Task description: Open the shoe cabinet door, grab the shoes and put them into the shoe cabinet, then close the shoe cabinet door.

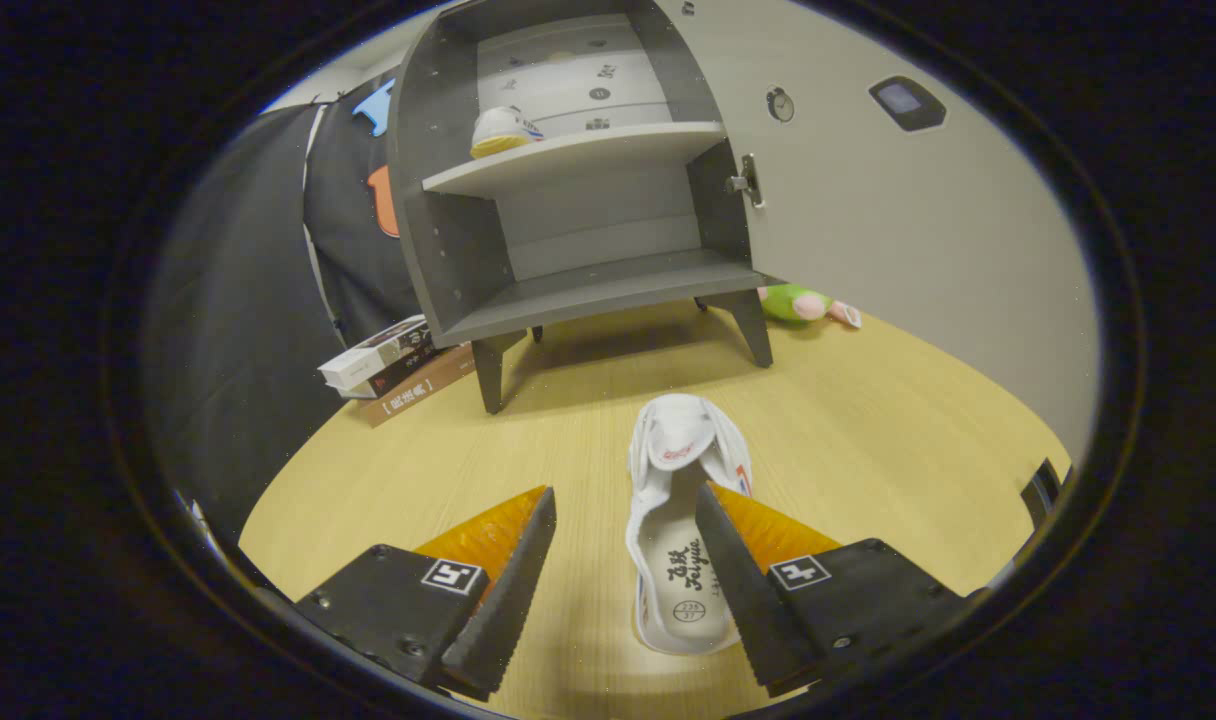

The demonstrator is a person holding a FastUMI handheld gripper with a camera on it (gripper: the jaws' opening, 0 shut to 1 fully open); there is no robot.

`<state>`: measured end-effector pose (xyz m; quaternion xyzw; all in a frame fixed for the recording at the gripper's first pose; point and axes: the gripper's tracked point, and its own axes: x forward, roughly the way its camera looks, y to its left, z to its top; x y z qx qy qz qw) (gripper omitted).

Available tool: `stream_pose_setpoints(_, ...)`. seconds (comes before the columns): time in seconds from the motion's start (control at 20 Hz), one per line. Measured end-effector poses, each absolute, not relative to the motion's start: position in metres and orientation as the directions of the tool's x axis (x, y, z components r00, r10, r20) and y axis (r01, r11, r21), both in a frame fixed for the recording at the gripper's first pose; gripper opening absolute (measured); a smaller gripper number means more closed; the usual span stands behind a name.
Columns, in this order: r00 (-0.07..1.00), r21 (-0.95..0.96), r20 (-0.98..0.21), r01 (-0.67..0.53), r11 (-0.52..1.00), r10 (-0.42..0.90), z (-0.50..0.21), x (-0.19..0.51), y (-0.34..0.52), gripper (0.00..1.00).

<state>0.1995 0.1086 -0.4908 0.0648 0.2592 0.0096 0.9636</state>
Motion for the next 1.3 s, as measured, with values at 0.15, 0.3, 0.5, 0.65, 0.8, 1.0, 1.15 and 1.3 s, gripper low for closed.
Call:
stream_pose_setpoints(0.15,0.865,0.098,-0.501,0.054,0.994,0.002,-0.497,0.215,0.102,0.82)
stream_pose_setpoints(0.3,0.844,0.033,-0.526,0.145,0.989,-0.106,-0.513,0.229,0.089,0.50)
stream_pose_setpoints(0.5,0.892,0.079,-0.452,0.051,0.996,-0.010,-0.506,0.242,0.094,0.22)
stream_pose_setpoints(0.65,0.900,0.087,-0.436,0.033,0.996,0.009,-0.506,0.239,0.088,0.12)
stream_pose_setpoints(0.8,0.914,0.050,-0.405,0.031,0.998,-0.008,-0.493,0.232,0.081,0.07)
stream_pose_setpoints(1.0,0.929,0.053,-0.367,-0.021,0.998,0.039,-0.469,0.223,0.090,0.06)
stream_pose_setpoints(1.15,0.950,0.000,-0.310,-0.023,1.000,0.022,-0.442,0.219,0.088,0.06)
stream_pose_setpoints(1.3,0.961,0.007,-0.276,-0.027,1.000,0.028,-0.415,0.211,0.089,0.06)
